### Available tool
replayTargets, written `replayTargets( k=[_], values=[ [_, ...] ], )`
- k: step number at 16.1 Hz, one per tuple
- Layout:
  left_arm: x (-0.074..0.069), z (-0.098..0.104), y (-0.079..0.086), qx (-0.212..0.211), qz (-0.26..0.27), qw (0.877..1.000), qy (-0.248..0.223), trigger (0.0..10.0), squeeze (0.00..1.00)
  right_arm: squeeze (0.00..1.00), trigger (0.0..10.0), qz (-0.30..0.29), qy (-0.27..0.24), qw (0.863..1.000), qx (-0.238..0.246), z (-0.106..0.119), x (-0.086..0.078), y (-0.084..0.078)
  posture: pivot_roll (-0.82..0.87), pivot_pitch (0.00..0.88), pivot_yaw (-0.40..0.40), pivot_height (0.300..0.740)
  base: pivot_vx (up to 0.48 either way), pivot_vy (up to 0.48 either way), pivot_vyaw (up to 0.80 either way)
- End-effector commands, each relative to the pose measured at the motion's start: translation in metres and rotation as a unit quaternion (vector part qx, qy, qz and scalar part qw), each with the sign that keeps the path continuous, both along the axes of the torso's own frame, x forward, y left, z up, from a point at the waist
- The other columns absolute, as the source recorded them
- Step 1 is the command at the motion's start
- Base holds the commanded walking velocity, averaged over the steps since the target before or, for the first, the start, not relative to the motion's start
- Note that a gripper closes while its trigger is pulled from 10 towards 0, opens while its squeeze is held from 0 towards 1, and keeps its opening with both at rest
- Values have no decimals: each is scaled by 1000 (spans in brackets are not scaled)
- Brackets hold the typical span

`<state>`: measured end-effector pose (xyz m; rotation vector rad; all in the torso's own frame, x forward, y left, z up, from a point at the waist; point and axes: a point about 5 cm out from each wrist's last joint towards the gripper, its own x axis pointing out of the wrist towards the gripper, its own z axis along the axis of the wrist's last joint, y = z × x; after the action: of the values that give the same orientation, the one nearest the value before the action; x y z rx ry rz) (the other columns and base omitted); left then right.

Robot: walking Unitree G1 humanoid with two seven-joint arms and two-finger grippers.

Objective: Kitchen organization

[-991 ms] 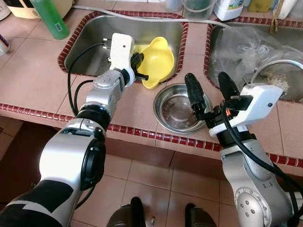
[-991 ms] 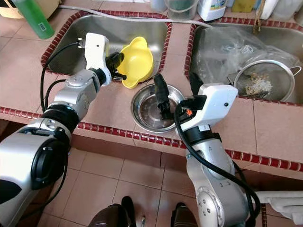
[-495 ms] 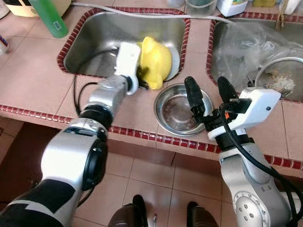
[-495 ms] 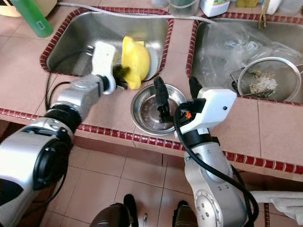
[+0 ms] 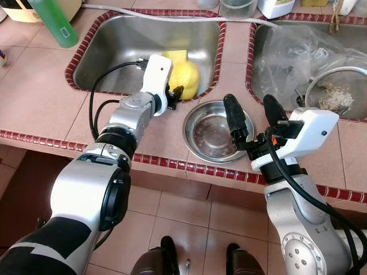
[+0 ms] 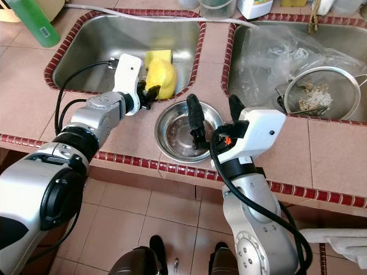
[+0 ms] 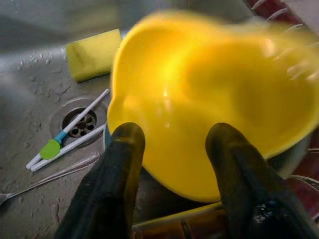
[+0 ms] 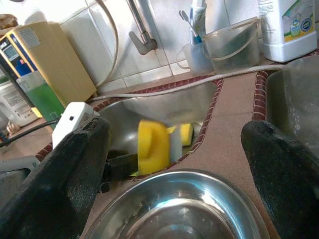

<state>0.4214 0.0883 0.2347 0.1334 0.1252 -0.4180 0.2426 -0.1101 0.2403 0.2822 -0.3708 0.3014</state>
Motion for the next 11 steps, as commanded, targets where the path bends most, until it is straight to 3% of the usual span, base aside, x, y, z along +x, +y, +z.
replayTargets(
  k=[1, 7, 11],
  values=[
    [-2, -14, 3, 7, 5, 999, 32, 10000, 1000, 0, 10000, 7, -13, 1000, 8, 5, -4, 3, -247, 343, 142, 740, 0, 0, 0],
    [1, -6, 15, -3, 37, 999, 18, 10000, 1000, 0, 10000, 5, -13, 1000, 9, 3, 0, 2, -232, 318, 138, 740, 0, 0, 0],
    [4, 6, 30, -26, 54, 998, 0, 10000, 1000, 0, 10000, 15, -9, 1000, 2, -3, 5, 3, -211, 248, 122, 740, 0, 0, 0]
  ],
)
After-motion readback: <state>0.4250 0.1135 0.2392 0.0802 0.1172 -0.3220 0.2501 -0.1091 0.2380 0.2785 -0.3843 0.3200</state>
